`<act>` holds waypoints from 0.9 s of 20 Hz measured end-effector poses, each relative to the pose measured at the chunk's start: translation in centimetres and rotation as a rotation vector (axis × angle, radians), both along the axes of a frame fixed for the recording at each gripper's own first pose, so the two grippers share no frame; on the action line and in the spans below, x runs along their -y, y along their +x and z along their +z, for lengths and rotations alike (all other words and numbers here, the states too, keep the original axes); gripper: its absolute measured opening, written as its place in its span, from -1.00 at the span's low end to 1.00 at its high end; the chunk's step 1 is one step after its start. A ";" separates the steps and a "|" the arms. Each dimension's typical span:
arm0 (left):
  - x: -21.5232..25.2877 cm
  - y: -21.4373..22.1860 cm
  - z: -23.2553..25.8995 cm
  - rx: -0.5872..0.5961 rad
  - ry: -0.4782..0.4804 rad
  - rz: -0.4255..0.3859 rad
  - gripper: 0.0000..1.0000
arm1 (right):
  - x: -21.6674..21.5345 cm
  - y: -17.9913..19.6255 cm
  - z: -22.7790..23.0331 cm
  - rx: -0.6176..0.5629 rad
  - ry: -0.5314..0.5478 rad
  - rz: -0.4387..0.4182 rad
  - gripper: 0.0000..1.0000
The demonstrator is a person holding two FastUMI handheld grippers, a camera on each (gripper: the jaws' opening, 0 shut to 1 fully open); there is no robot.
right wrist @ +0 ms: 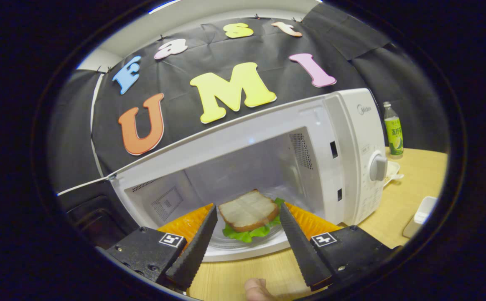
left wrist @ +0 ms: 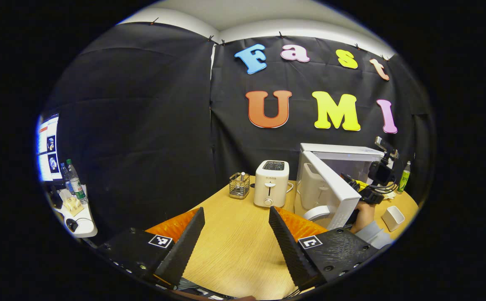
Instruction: Open the microwave oven with the left hand, put the food in, and close the microwave oven.
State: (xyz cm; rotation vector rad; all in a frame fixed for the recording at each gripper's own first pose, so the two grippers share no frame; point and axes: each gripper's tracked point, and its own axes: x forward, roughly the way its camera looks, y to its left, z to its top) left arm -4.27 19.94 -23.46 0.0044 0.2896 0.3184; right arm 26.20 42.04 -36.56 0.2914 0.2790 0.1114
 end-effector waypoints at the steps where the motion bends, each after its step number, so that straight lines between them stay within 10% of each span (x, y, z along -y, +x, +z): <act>1: -0.4 0.2 0.3 0.015 0.005 0.008 0.87 | 0.5 -0.5 0.8 0.003 -0.018 0.016 0.76; 8: -1.9 1.8 0.3 0.086 0.050 0.017 0.86 | 4.4 -6.1 7.4 0.038 -0.149 0.148 1.00; 9: -2.4 1.7 0.6 0.102 0.064 0.032 0.38 | 5.2 -7.1 8.6 0.050 -0.160 0.166 1.00; 12: -3.2 2.3 -0.2 0.113 0.038 0.060 0.02 | 8.6 -9.5 13.3 0.129 -0.187 0.163 0.82; 15: -3.9 2.0 0.2 0.150 -0.039 0.087 -1.00 | 11.5 -12.2 17.2 0.182 -0.178 0.188 1.00; 18: -3.3 1.7 -0.4 0.161 -0.042 0.048 -1.00 | 15.2 -14.4 20.2 0.209 -0.195 0.178 0.82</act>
